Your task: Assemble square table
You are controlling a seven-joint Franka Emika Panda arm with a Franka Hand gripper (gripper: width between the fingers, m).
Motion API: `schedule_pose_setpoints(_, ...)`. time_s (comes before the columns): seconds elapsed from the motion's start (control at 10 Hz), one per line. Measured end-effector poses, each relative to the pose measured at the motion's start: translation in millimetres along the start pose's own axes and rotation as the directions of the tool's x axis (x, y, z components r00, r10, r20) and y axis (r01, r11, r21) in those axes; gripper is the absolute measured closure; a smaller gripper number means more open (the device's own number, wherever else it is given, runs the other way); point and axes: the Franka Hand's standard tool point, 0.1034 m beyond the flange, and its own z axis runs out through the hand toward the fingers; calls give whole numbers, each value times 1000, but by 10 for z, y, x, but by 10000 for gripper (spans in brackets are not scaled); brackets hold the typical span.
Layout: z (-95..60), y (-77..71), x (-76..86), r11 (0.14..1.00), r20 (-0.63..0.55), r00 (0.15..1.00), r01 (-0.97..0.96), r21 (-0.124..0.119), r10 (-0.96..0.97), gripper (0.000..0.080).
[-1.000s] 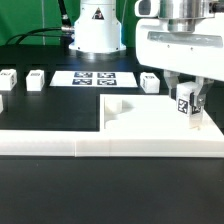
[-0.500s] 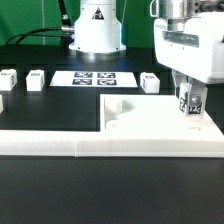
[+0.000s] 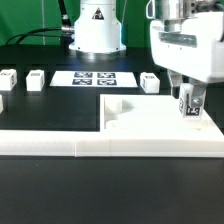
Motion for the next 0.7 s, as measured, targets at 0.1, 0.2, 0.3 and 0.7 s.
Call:
schedule_pose_setpoints(0.1, 5, 5, -36, 975, -9, 975, 221, -11, -221, 192)
schedule_pose_setpoints(0.2, 7, 4, -62, 931, -14, 931, 365, -18, -365, 192)
schedule_pose_setpoints(0.3, 7, 5, -39, 897, -13, 897, 442, -19, -443, 156)
schedule_pose_setpoints(0.7, 8, -38, -64, 630, 5, 632, 773, -68, -775, 150)
